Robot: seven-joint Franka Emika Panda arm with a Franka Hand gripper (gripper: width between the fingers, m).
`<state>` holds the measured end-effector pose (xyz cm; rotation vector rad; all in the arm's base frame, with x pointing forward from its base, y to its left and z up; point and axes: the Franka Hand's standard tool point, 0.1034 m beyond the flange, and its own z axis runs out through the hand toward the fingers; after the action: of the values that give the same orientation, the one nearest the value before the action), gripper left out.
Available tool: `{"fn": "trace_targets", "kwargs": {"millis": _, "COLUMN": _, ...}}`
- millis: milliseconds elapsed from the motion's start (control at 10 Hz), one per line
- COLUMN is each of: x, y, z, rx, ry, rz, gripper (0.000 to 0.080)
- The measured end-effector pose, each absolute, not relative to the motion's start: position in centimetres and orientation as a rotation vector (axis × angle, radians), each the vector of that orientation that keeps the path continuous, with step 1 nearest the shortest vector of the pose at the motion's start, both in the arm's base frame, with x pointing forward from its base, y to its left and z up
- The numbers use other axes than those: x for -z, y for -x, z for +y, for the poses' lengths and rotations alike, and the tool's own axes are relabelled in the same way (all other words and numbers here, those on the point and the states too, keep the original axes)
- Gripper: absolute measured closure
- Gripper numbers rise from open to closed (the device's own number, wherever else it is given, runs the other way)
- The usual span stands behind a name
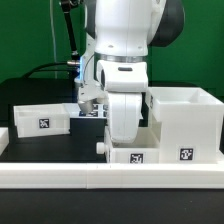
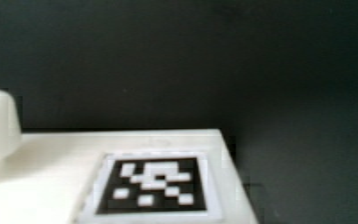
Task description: Assemble drawer
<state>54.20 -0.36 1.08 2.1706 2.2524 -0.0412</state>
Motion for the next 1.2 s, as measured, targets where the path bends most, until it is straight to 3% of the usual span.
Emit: {"fn": "trace_targets", "kwargs": {"millis": 1200, "x": -0.74, "y": -54.65, "z": 0.67, "rx": 0.017, "ry": -2.239, "rz": 2.173, "gripper": 0.0757}}
